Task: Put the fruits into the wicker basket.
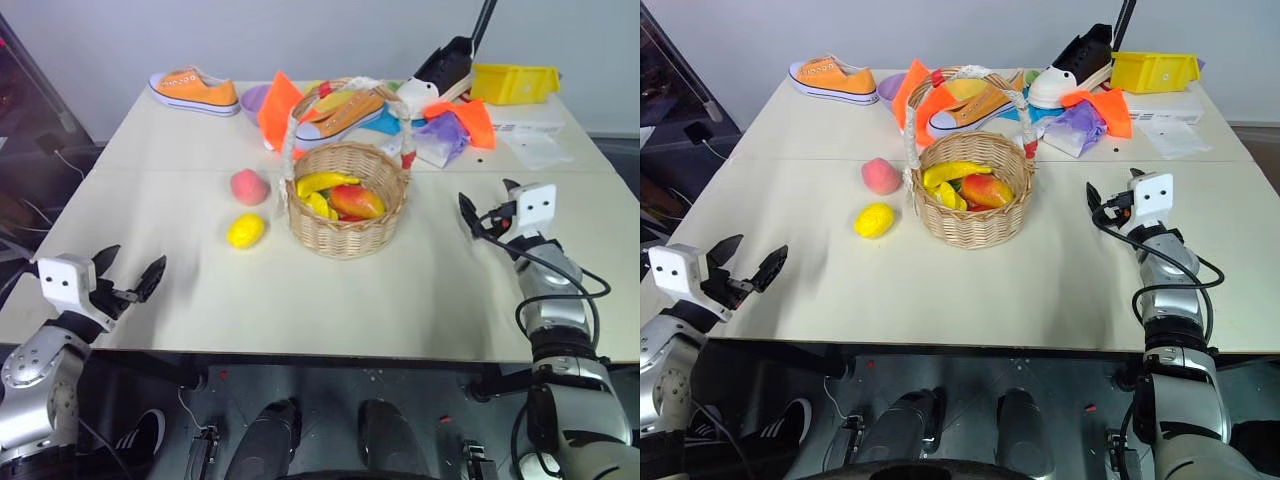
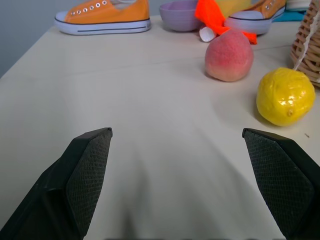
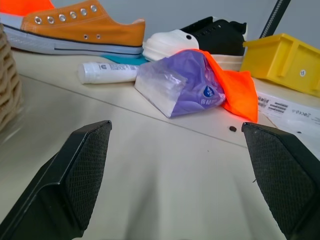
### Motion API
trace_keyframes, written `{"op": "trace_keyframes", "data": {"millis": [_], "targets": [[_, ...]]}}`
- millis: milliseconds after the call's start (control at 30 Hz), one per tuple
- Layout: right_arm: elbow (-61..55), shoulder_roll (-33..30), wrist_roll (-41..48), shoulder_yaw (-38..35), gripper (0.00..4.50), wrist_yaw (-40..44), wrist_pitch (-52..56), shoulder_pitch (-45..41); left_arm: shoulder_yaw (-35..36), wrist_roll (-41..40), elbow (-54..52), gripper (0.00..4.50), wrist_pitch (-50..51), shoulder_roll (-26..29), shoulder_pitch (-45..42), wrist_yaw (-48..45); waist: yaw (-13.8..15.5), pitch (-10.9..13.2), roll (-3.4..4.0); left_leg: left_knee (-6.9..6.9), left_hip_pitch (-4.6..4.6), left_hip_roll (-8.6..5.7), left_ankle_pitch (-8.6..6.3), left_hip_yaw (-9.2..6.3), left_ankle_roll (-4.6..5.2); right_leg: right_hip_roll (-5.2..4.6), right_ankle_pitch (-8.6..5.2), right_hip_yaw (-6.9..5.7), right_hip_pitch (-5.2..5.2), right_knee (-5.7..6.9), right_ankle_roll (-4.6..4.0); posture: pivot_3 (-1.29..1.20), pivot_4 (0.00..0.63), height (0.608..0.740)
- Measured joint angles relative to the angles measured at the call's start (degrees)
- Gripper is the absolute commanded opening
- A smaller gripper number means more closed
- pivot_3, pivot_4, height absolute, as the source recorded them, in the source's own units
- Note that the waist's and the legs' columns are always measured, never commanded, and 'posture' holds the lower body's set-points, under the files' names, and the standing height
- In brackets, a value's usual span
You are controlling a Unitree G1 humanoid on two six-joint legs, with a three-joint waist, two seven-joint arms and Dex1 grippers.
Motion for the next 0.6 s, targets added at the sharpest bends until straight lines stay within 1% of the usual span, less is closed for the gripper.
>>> {"op": "trace_keyframes", "data": {"millis": [233,400,600], "targets": [[-0.24,0.01,0.12,-0.02,4.35,0.29,0.21,0.49,-1.23,0.7,0.3,4.5,-0.19,-0.05,-0.53,0.15,0.03,0.0,0.0,0.0,0.0,-0.01,0.0,0.0,0.0,0.0,0.0,0.0,0.0,0.0,0.0,0.0,0.15,0.74],[-0.17,0.0,0.59,-0.09,4.35,1.3,0.17,0.46,-1.54,-1.08,0.18,4.5,-0.86,-0.09,-0.58,-2.25,-0.06,0.0,0.0,0.0,0.0,0.0,0.0,0.0,0.0,0.0,0.0,0.0,0.0,0.0,0.0,0.0,0.15,0.74],[2.81,-0.04,0.62,-0.34,4.35,2.51,-0.71,0.01,-1.58,-1.16,-0.04,4.5,-1.72,-0.09,-0.58,-2.48,-0.01,0.0,0.0,0.0,0.0,0.0,0.0,0.0,0.0,0.0,0.0,0.0,0.01,0.0,0.0,0.0,0.15,0.74]]}}
